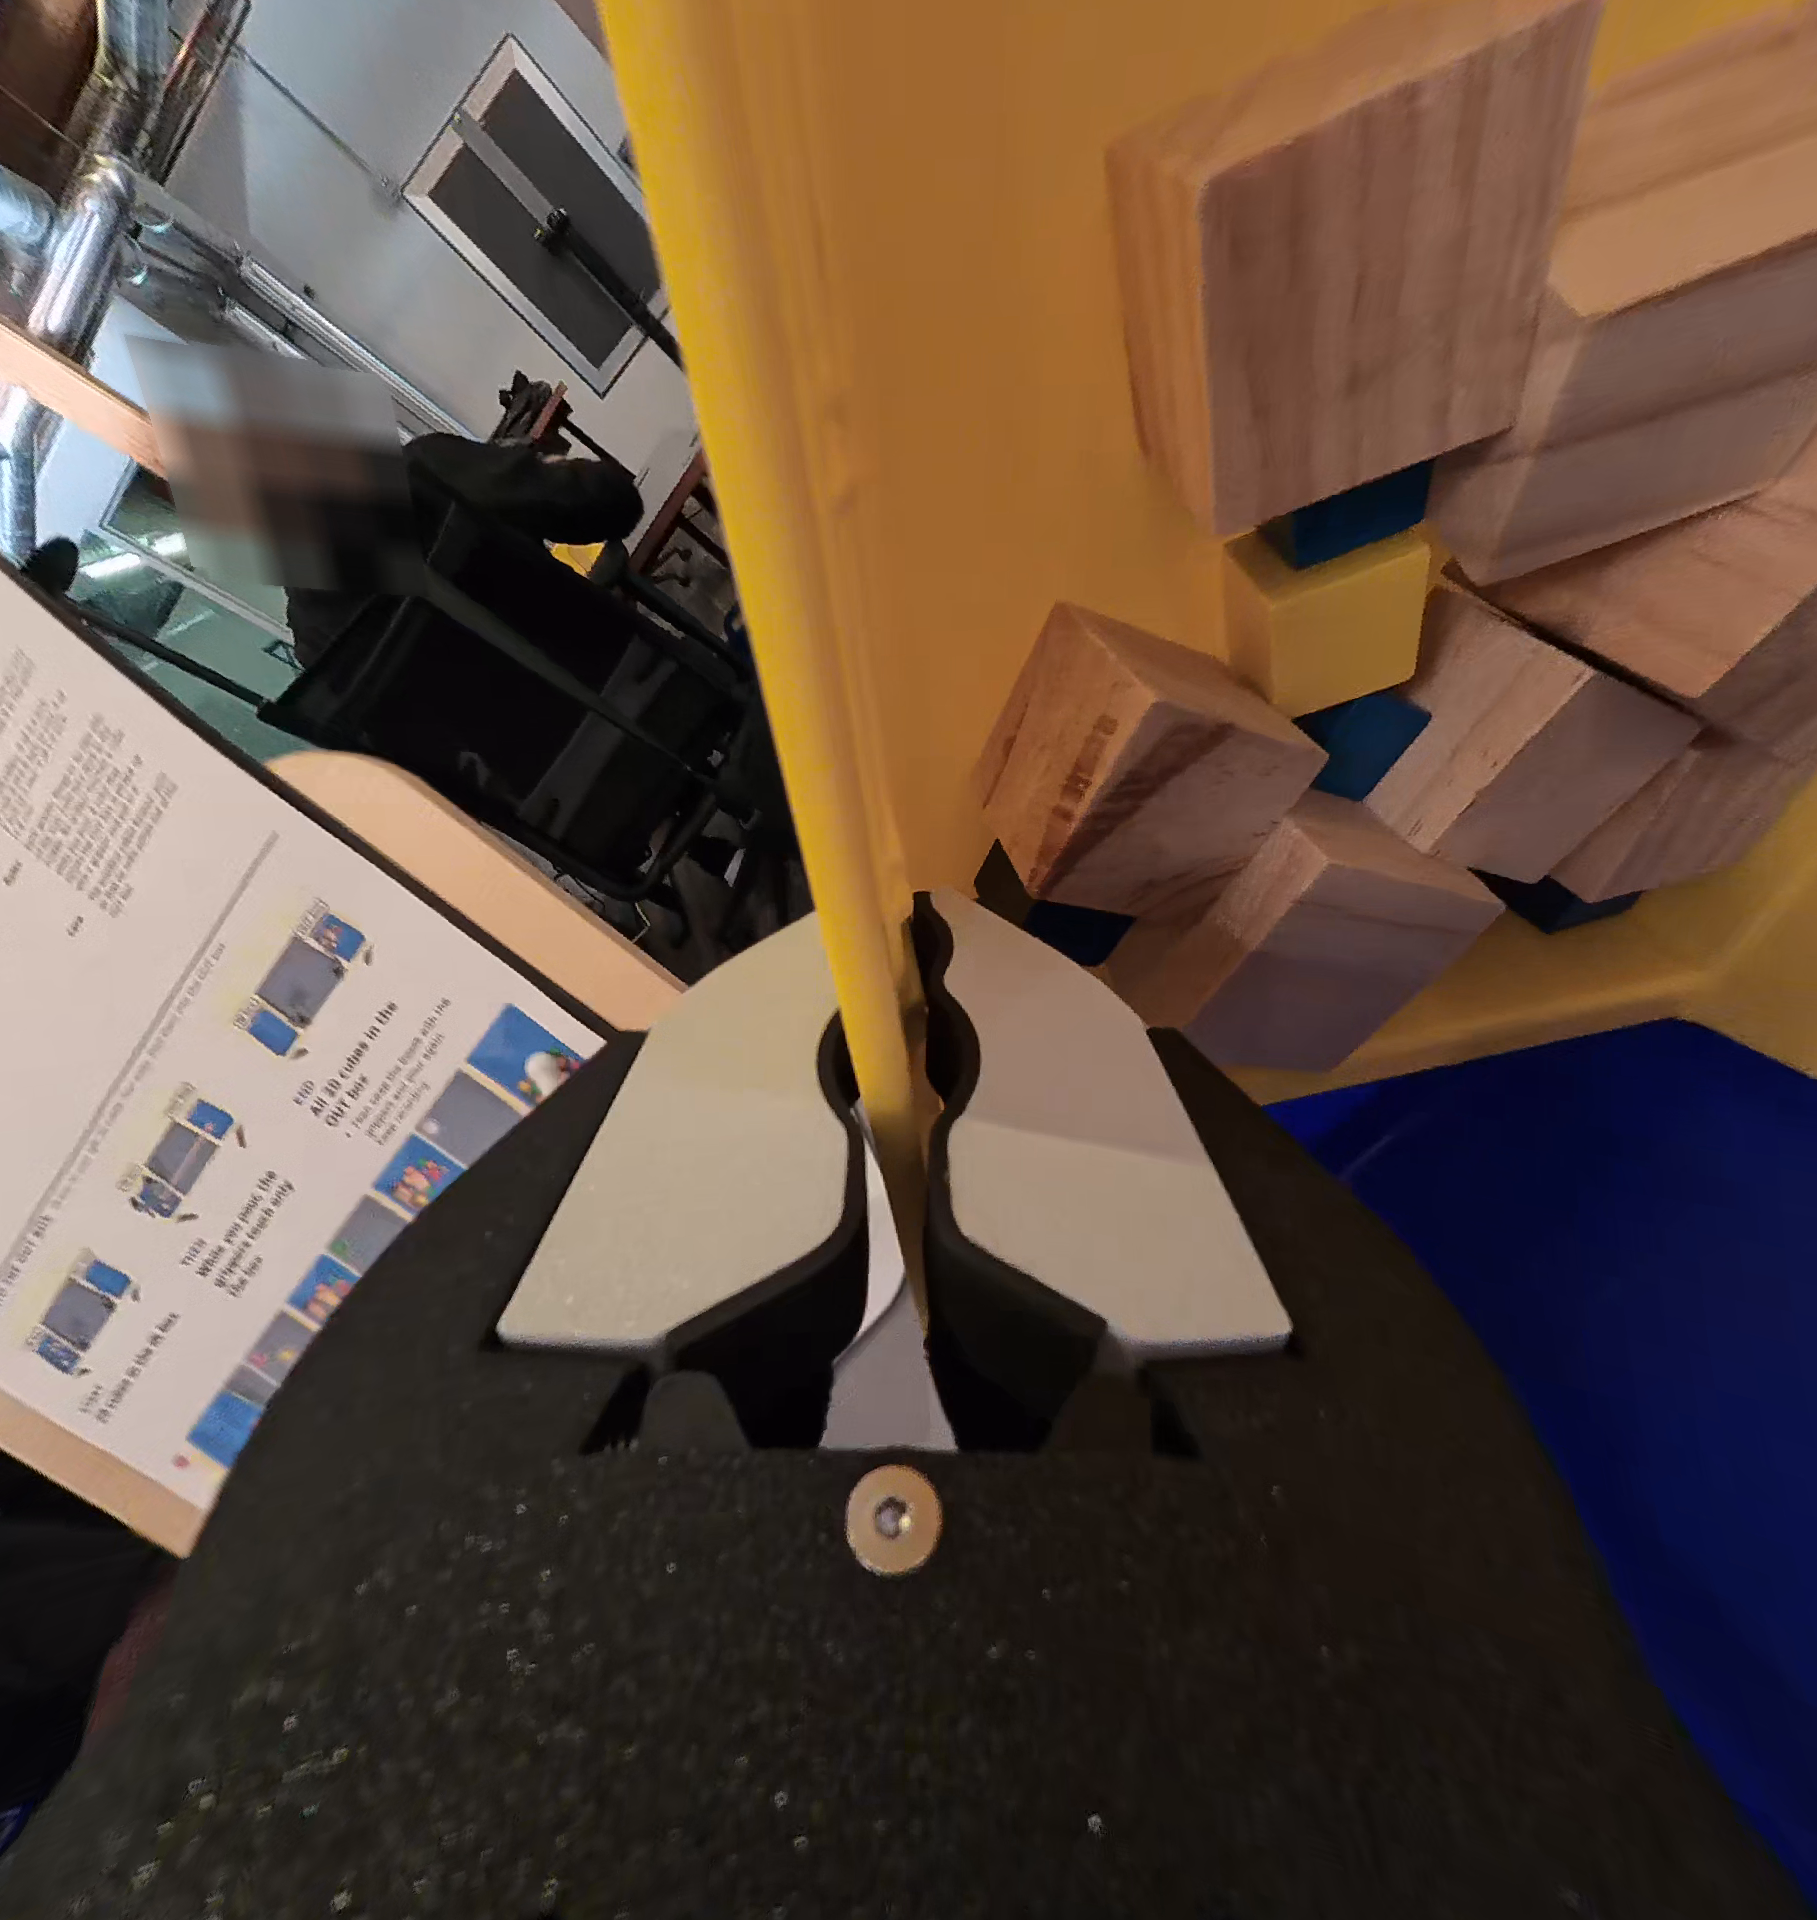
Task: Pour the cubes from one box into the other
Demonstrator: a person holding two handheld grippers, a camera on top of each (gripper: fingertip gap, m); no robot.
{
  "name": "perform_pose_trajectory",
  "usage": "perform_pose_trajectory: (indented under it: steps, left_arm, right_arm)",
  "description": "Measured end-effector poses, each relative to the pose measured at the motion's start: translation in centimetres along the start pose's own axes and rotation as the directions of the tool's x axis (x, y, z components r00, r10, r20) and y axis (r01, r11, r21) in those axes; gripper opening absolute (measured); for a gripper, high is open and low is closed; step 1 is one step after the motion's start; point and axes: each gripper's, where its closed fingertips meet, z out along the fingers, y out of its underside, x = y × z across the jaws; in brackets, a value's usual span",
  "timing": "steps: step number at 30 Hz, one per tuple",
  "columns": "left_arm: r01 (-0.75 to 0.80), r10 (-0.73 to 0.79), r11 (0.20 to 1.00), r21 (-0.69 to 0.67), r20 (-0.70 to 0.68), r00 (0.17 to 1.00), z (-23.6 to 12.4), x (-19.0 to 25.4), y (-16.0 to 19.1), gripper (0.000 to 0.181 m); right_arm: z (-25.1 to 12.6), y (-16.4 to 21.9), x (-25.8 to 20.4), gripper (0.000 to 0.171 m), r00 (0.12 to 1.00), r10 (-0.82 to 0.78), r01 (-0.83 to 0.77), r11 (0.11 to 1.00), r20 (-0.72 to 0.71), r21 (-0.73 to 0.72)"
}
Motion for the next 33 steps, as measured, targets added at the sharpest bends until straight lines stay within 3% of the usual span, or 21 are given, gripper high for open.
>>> perform_pose_trajectory:
  steps: [13,25,33]
  left_arm:
    - [0.025,-0.028,0.998,0.057,0.041,0.999,0.1,0.9,2.0,0.005]
    - [0.077,-0.084,0.99,0.115,0.055,0.995,-0.4,0.7,2.3,0.005]
    - [0.075,-0.082,0.99,0.12,0.057,0.995,0.0,0.6,1.8,0.004]
  right_arm:
    - [-3.0,1.9,-2.2,0.003,0.994,0.027,-0.019,0.997,-0.11,0.076]
    - [-5.7,-0.9,-1.8,0.004,0.98,-0.012,0.04,0.99,-0.198,0.139]
    - [-5.4,-0.2,-1.6,0.003,0.979,0.007,0.02,0.991,-0.206,0.13]
